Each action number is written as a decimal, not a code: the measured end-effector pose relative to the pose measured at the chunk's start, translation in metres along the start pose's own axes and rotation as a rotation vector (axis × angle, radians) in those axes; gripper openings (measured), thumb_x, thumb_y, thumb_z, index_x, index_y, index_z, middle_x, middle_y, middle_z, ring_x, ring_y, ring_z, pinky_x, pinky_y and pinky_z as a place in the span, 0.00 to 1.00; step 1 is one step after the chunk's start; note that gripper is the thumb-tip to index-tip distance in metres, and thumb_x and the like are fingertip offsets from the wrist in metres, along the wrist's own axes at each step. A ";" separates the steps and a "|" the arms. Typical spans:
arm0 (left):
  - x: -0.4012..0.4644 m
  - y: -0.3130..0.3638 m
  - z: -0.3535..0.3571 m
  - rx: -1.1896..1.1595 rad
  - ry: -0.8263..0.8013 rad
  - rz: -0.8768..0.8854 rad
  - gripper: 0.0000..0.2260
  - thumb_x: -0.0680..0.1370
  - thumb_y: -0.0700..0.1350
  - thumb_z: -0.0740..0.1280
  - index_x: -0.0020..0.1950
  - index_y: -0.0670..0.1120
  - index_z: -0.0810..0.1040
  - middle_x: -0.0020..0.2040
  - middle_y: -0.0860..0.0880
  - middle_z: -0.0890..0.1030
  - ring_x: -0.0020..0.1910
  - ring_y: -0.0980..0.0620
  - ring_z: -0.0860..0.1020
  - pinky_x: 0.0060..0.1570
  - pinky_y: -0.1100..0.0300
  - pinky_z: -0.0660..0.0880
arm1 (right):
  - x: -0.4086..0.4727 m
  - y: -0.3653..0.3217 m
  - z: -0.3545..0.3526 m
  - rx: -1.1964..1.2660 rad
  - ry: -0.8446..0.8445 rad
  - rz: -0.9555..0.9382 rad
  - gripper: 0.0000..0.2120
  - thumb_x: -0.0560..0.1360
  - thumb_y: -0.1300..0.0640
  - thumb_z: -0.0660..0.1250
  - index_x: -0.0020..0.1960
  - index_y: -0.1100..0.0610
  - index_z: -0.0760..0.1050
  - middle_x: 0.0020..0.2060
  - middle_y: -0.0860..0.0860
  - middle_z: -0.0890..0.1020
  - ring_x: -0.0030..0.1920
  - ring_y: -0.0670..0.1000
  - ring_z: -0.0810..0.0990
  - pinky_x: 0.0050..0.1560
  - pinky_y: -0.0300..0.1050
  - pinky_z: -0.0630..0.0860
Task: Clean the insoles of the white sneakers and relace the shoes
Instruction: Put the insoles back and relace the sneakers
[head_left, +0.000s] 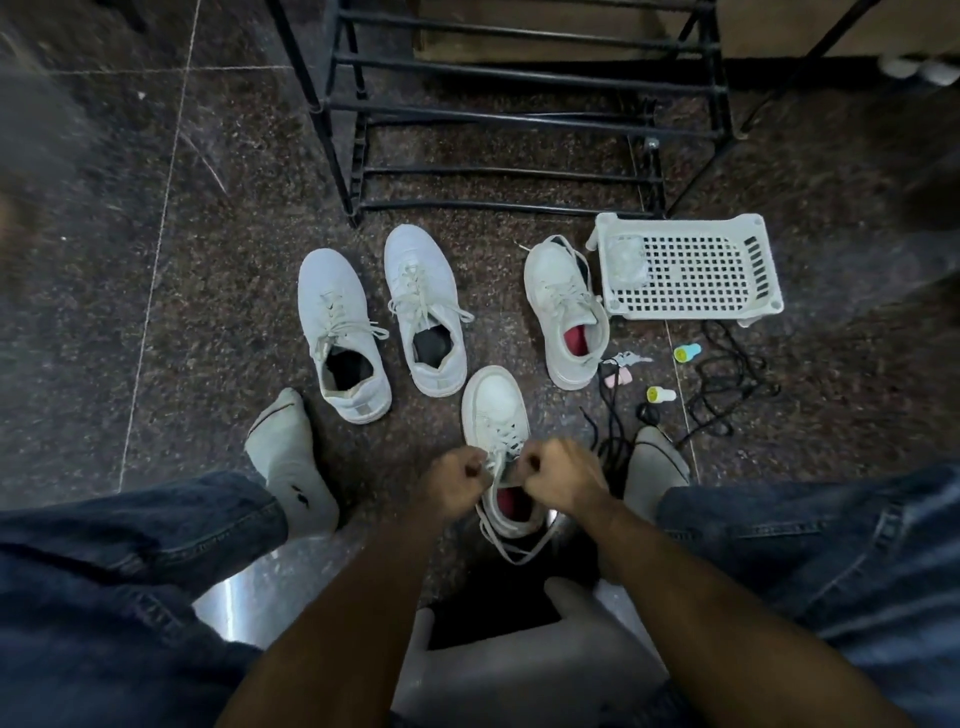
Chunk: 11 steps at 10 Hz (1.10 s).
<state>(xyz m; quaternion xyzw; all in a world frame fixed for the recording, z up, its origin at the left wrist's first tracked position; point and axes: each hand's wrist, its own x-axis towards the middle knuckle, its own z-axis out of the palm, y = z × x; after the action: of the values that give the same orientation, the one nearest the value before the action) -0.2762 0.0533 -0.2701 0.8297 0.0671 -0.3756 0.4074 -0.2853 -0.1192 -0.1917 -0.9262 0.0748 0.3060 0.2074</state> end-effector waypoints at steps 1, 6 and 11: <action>-0.006 0.009 -0.004 0.026 -0.014 -0.004 0.13 0.73 0.48 0.71 0.57 0.50 0.82 0.51 0.49 0.84 0.50 0.50 0.81 0.54 0.55 0.77 | 0.005 0.008 -0.008 0.048 0.050 0.048 0.09 0.73 0.49 0.64 0.52 0.47 0.73 0.48 0.49 0.80 0.50 0.55 0.80 0.49 0.45 0.75; -0.005 0.043 -0.039 -0.151 0.071 -0.033 0.10 0.78 0.39 0.63 0.36 0.44 0.73 0.27 0.46 0.81 0.31 0.45 0.79 0.43 0.52 0.77 | 0.013 0.010 -0.017 -0.016 -0.060 0.048 0.09 0.72 0.46 0.72 0.47 0.50 0.81 0.48 0.49 0.84 0.51 0.52 0.81 0.48 0.41 0.72; -0.011 0.073 -0.091 0.729 0.103 -0.120 0.13 0.77 0.47 0.65 0.58 0.43 0.80 0.55 0.44 0.81 0.54 0.42 0.80 0.51 0.51 0.78 | 0.011 0.025 -0.068 -0.136 -0.128 -0.006 0.06 0.73 0.56 0.66 0.38 0.49 0.79 0.46 0.43 0.85 0.50 0.48 0.81 0.55 0.47 0.77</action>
<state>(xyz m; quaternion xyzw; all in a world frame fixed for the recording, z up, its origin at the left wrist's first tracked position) -0.2022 0.0733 -0.1823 0.9327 -0.0020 -0.3559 0.0585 -0.2470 -0.1707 -0.1574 -0.9168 0.0376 0.3684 0.1494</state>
